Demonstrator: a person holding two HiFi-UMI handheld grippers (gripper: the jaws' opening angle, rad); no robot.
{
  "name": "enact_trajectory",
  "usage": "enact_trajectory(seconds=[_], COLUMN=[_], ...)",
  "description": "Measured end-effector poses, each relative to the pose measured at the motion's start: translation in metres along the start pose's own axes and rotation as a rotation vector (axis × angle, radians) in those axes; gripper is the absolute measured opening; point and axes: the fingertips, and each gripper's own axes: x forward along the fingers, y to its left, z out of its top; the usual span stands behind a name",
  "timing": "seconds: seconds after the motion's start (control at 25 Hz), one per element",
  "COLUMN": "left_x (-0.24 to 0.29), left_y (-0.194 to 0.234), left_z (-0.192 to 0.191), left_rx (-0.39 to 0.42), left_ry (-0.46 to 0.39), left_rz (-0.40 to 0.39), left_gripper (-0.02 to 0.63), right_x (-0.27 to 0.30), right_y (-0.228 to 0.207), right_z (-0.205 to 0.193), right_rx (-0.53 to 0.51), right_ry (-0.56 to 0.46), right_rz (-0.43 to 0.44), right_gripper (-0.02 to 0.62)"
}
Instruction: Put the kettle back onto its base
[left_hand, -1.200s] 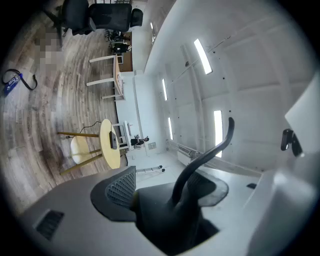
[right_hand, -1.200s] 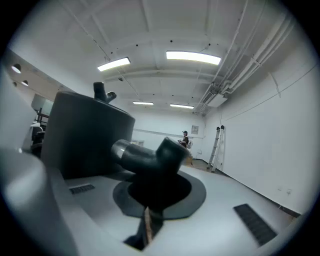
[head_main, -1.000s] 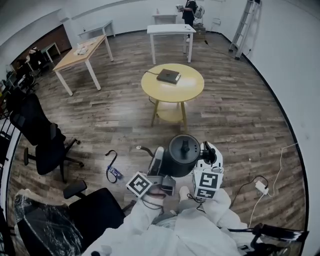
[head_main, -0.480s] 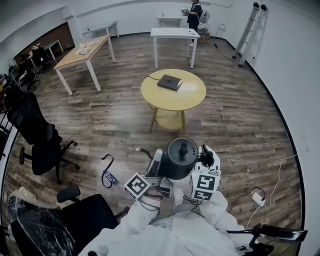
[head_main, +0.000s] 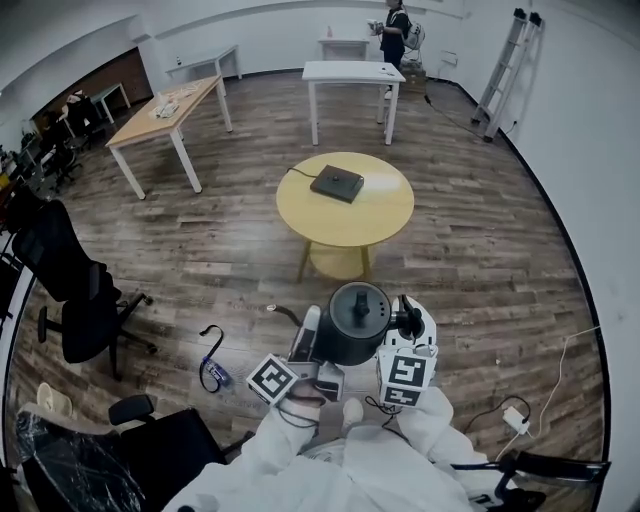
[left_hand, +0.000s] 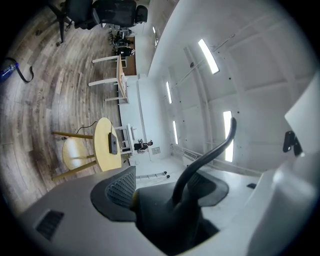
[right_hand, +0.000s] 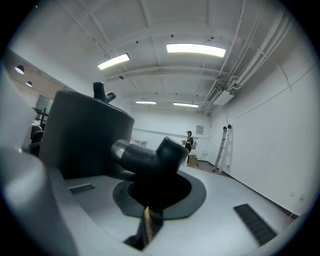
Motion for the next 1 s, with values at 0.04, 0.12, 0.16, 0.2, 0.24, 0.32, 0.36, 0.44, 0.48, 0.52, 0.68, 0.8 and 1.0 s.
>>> enact_trajectory(seconds=[0.04,0.12,0.16,0.2,0.24,0.32,0.36,0.44,0.48,0.52,0.68,0.8,1.0], left_x=[0.008,0.025,0.033,0.041,0.047,0.060,0.065,0.076,0.082,0.088,0.109,0.122,0.134], left_y=[0.001,0.005,0.007,0.009,0.011,0.017,0.019,0.021,0.022,0.024,0.029,0.035,0.046], left_z=[0.000,-0.002,-0.003,-0.004,-0.007,-0.012,-0.014,-0.016,-0.016,-0.016,-0.016,-0.016,-0.012], left_rx=[-0.007,-0.004,0.000,0.003,0.005,0.001,-0.005,-0.011,-0.009,-0.006,0.002,-0.002,0.009], left_ry=[-0.004,-0.008,-0.007,-0.005,-0.001,0.009,0.012,0.014,0.013,0.012,0.005,-0.001,-0.004], left_rz=[0.000,0.001,0.001,0.002,0.006,0.019,0.023,0.024,0.023,0.022,0.018,0.022,0.031], left_gripper=[0.321,0.321,0.321,0.321,0.321,0.321,0.321,0.321,0.321,0.321,0.321,0.321,0.321], right_x=[0.008,0.023,0.030,0.036,0.041,0.052,0.057,0.068,0.073,0.079,0.101,0.116,0.132], right_y=[-0.004,-0.013,-0.018,-0.023,-0.028,-0.037,-0.041,-0.047,-0.050,-0.053,-0.062,-0.067,-0.068], right_z=[0.000,0.000,0.000,0.000,-0.001,-0.005,-0.007,-0.009,-0.009,-0.009,-0.008,-0.010,-0.013], right_rx=[-0.001,-0.003,-0.003,-0.001,0.001,0.008,0.012,0.018,0.019,0.019,0.017,0.015,0.016], right_ry=[-0.001,-0.001,-0.001,0.000,0.002,0.009,0.013,0.014,0.013,0.011,0.003,0.006,0.011], right_rz=[0.001,0.002,0.002,0.002,0.002,0.003,0.005,0.010,0.012,0.015,0.034,0.044,0.054], right_gripper=[0.021,0.021,0.021,0.021,0.021,0.021,0.021,0.021,0.021,0.021,0.021,0.021,0.021])
